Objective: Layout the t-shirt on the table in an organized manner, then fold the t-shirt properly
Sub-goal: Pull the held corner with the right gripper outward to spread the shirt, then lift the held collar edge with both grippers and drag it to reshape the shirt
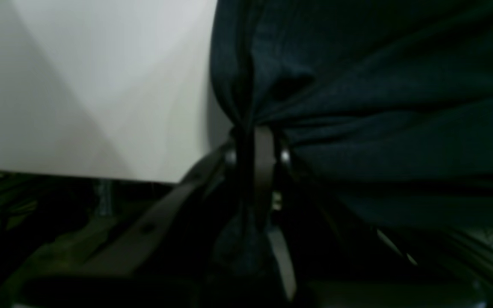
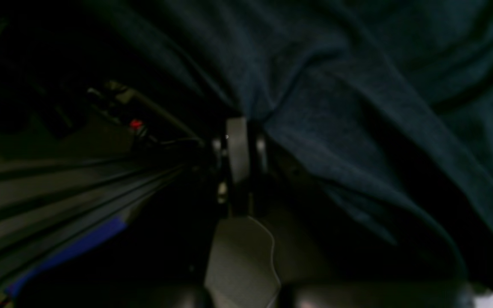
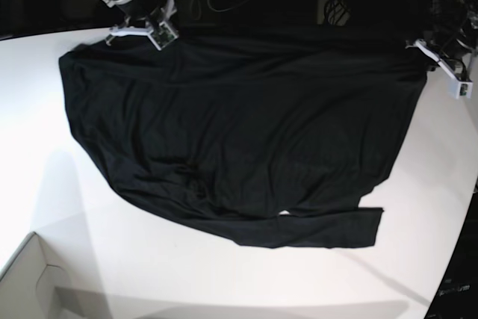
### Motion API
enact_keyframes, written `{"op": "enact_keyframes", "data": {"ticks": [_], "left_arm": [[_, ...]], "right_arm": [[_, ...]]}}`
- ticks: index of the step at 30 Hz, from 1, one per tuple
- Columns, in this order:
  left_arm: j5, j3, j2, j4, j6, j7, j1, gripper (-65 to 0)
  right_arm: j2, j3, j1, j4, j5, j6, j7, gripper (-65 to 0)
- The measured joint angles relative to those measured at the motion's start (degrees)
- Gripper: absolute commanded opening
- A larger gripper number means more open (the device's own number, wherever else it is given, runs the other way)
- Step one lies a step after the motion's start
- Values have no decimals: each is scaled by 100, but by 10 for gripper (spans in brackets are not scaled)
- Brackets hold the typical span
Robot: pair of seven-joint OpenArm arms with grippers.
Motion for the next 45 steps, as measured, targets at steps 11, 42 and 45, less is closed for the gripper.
{"op": "enact_keyframes", "data": {"ticks": [11, 42, 45], "left_arm": [[68, 2, 2, -28, 2, 55, -389, -648], [109, -4, 52, -2247, 4, -31, -2702, -647], [107, -4, 46, -2385, 4, -42, -2787, -644]], "right_arm": [[365, -267, 57, 164, 2, 4, -7, -650], [570, -234, 1952, -883, -22, 4, -94, -650], [575, -223, 2044, -951, -15, 2, -83, -650]]}}
